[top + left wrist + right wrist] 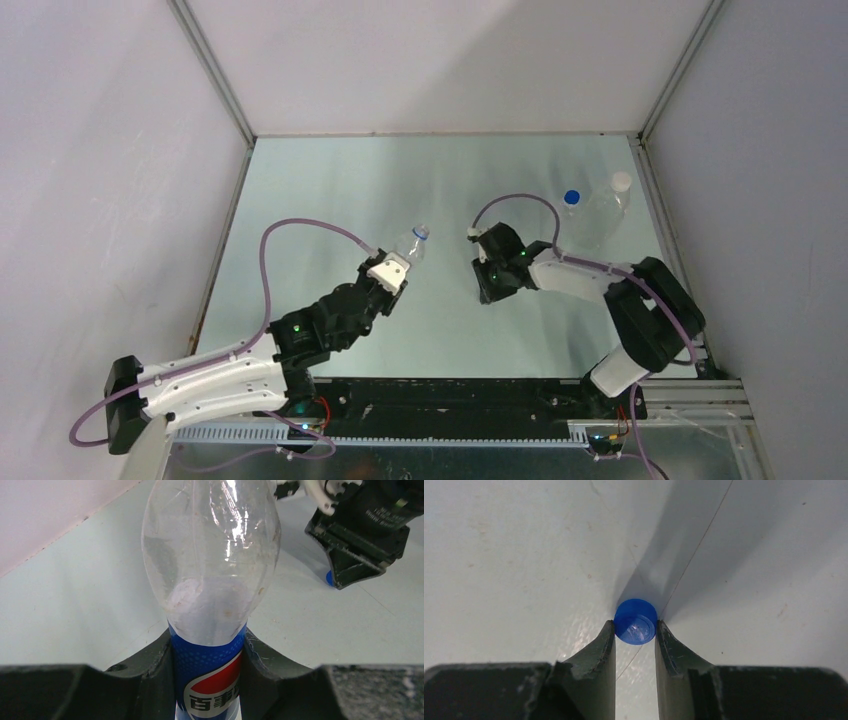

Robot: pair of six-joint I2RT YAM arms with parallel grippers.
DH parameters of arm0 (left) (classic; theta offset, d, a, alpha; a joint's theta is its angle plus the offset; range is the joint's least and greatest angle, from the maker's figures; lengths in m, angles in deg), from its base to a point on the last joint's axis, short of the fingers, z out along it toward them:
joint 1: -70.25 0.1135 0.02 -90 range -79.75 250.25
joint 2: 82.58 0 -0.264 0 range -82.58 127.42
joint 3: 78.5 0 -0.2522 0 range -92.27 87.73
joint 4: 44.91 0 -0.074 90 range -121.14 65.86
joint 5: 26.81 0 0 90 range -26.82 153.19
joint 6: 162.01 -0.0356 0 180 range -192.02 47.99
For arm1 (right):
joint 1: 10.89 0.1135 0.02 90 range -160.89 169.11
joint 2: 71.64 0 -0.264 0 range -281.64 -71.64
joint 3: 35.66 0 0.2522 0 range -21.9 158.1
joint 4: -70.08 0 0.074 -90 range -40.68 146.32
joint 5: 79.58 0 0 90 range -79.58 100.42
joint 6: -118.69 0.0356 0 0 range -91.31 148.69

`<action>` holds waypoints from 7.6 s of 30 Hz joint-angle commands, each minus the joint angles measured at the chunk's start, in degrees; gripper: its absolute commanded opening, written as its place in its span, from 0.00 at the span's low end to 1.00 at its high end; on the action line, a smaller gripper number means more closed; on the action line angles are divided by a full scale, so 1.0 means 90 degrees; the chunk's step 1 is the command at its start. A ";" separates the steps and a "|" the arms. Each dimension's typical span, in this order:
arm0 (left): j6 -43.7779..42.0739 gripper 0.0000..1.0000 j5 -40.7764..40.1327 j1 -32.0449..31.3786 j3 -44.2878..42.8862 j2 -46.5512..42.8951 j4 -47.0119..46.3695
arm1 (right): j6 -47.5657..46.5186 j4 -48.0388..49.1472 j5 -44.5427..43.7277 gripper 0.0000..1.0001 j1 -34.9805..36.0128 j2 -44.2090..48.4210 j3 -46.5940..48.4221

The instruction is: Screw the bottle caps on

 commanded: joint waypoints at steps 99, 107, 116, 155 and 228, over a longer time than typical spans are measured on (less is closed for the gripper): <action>-0.1137 0.32 0.5539 0.0835 -0.0868 0.0249 0.0238 | -0.5320 -0.2775 0.5642 0.05 -0.0033 0.2927 0.2797; -0.0973 0.32 0.5704 0.0834 -0.0874 0.0263 0.0104 | -0.5436 -0.2826 0.5550 0.05 0.0079 0.2833 0.2789; -0.0446 0.30 0.5750 0.0827 -0.0799 0.0374 -0.0561 | -0.5433 -0.2823 0.5374 0.03 0.0166 0.2677 0.2795; -0.0619 0.30 0.4544 0.0734 -0.0472 0.0097 -0.1450 | -0.3604 -0.2028 0.4930 0.00 0.0150 0.2236 0.2796; -0.1140 0.28 0.5714 0.0698 -0.0847 0.0477 -0.0046 | -0.5982 -0.1909 0.4900 0.58 0.0141 0.3935 0.2349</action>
